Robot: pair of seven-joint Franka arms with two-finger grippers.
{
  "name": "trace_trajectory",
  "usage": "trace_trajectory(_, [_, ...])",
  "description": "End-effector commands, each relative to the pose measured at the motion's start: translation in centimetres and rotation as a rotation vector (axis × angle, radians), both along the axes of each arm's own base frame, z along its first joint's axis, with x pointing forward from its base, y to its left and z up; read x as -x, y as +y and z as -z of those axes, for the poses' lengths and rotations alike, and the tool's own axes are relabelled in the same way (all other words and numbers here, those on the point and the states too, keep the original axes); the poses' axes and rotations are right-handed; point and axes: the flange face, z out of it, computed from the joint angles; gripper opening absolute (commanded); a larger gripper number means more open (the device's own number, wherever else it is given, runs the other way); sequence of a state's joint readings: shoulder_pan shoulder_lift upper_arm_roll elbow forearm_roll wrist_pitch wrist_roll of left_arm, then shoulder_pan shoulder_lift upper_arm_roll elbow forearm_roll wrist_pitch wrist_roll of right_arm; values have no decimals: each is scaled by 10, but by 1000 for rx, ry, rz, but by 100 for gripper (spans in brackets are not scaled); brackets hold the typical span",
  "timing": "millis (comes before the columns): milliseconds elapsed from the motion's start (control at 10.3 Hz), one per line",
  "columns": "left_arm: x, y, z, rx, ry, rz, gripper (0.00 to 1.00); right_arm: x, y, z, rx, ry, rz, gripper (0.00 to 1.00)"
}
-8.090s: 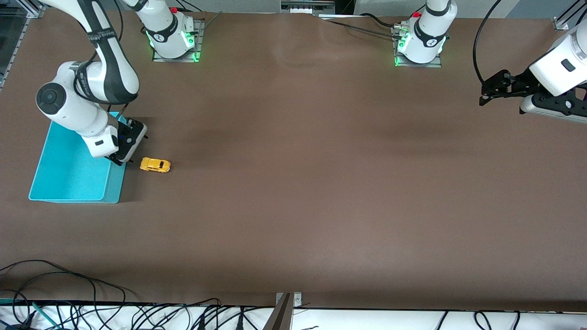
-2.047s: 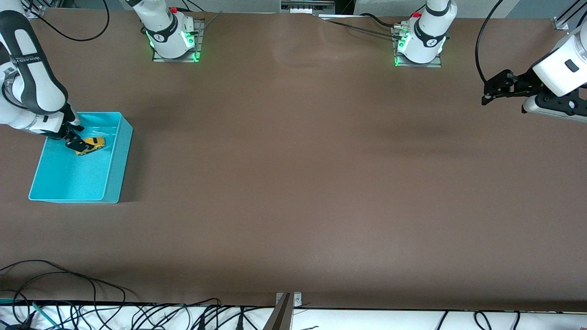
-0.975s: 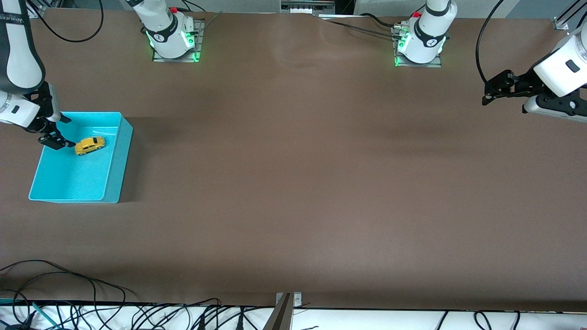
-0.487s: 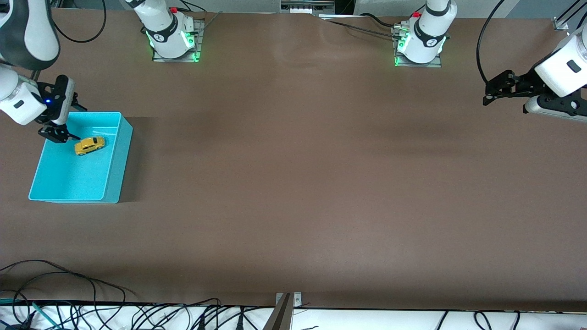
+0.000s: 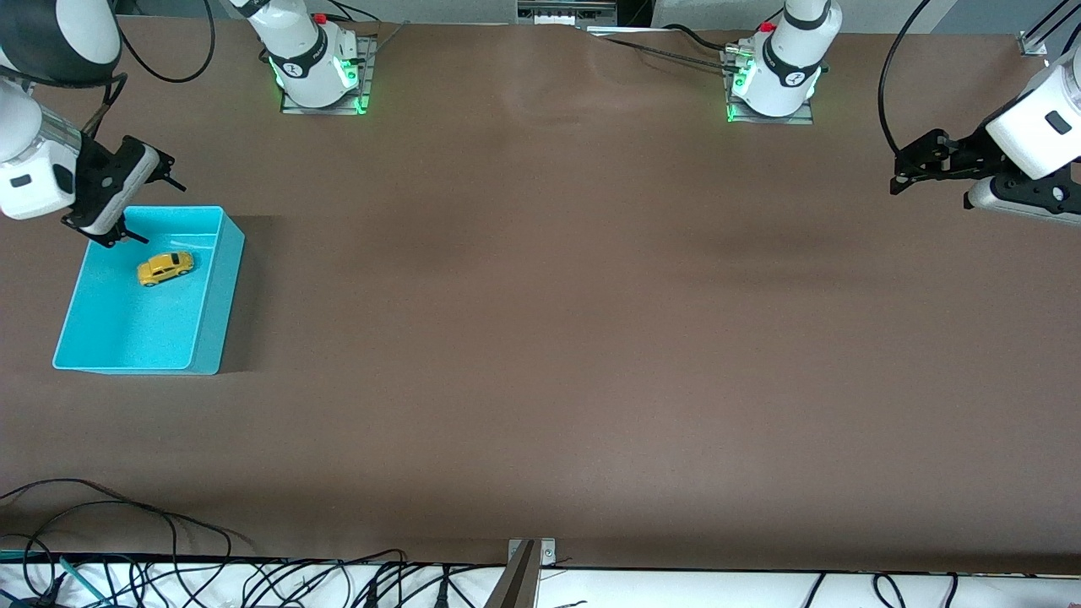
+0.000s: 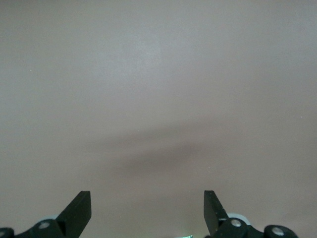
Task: Wind up and store yellow beetle car
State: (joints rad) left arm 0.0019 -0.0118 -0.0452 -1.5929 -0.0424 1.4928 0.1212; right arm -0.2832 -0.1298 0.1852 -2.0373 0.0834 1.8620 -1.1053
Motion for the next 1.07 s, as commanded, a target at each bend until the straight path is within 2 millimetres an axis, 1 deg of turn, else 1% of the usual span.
trace_trajectory(0, [-2, 1, -6, -7, 4, -9, 100, -2, 23, -30, 18, -12, 209, 100])
trace_trajectory(195, [-2, 1, -6, -7, 4, -9, 100, -1, 51, -43, 53, -28, 377, 100])
trace_trajectory(390, [-2, 1, -6, -7, 4, -9, 100, 1, 75, -63, 67, 1, 548, 100])
trace_trajectory(585, [-2, 1, -6, -7, 4, -9, 100, 4, 90, -89, 71, 19, 632, 100])
trace_trajectory(682, [-2, 1, -6, -7, 4, -9, 100, 1, 97, -106, 73, 15, 718, 100])
trace_trajectory(780, [-2, 1, -6, -7, 4, -9, 100, -9, 97, -116, 65, -3, 753, 100])
trace_trajectory(975, [-2, 1, -6, -7, 4, -9, 100, -24, 80, -116, 37, -50, 785, 100])
